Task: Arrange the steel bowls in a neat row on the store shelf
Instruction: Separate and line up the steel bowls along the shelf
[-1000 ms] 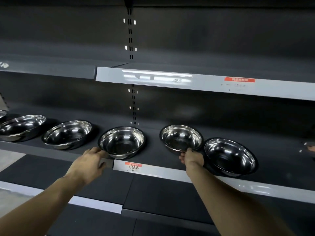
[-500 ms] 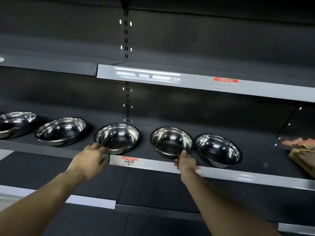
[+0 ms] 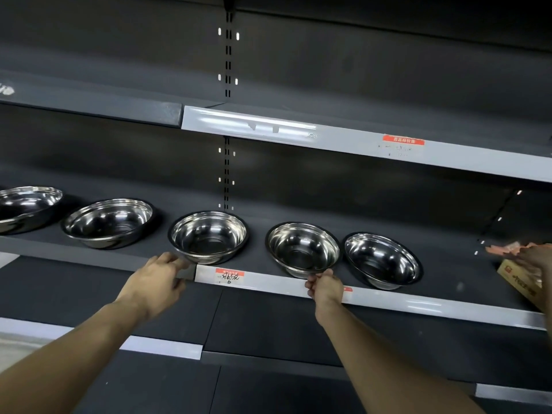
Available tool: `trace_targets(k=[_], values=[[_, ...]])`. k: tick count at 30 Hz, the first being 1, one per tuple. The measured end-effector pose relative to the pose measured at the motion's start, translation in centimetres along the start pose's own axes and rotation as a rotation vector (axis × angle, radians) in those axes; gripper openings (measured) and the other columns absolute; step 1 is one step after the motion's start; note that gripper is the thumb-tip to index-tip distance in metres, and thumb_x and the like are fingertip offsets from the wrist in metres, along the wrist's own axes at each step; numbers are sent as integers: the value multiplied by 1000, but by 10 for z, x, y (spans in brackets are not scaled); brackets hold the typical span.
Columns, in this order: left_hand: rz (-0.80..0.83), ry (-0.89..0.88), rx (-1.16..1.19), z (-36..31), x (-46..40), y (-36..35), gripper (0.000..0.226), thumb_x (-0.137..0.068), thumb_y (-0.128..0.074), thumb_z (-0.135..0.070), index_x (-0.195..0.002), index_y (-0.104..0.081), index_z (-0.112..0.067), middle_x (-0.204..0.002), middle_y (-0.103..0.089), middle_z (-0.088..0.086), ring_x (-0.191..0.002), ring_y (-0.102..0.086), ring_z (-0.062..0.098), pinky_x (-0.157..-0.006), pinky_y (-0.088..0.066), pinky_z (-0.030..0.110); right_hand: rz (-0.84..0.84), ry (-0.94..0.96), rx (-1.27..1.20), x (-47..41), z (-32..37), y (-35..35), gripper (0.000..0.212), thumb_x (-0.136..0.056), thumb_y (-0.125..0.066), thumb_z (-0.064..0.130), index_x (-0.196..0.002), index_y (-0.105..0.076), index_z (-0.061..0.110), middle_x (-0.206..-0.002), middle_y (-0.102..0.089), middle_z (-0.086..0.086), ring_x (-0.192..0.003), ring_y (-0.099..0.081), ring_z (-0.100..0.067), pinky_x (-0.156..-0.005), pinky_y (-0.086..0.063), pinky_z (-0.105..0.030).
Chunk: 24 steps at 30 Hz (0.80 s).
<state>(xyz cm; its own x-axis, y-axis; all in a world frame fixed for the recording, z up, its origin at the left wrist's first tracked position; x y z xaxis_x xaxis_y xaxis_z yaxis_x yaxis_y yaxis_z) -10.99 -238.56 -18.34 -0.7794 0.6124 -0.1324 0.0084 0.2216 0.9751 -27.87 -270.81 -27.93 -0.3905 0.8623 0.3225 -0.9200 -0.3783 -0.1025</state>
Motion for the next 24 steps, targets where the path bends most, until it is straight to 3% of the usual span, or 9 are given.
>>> trace_targets(k=[4, 11, 24], values=[[5, -3, 5, 3, -1, -1, 46, -94, -51, -28, -139, -50, -26, -138, -47, -3, -130, -43, 20, -105, -41, 34, 19, -5, -4, 4, 0, -3, 28, -96, -31, 5, -88, -57, 8, -68, -59, -6, -53, -52, -17, -47, -36, -25], [4, -16, 11, 9, -3, -4, 46, -94, -51, -29, -140, -50, -27, -139, -47, -3, -130, -43, 20, -105, -41, 33, 4, 12, 22, 5, 3, 2, 30, -95, -35, 5, -81, -61, 8, -68, -61, -6, -55, -52, -17, -49, -38, -25], [-15, -42, 45, 17, -9, -8, 45, -94, -51, -31, -138, -50, -30, -136, -47, -8, -127, -45, 16, -101, -44, 31, -59, 20, 40, 8, 3, 8, 24, -98, -37, 10, -103, -60, 3, -72, -64, -8, -53, -51, -17, -50, -41, -26]])
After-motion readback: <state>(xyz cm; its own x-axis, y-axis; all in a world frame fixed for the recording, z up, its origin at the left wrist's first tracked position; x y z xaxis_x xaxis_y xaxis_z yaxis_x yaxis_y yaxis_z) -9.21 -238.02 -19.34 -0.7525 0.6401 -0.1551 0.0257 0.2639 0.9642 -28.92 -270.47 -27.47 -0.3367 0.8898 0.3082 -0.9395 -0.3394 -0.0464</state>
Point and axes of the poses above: each hand's wrist, its own x-axis away from the middle knuckle, its own y-axis out of the back of the hand, z = x × y, the point moved 8 cm from there along -x, towards the middle knuckle
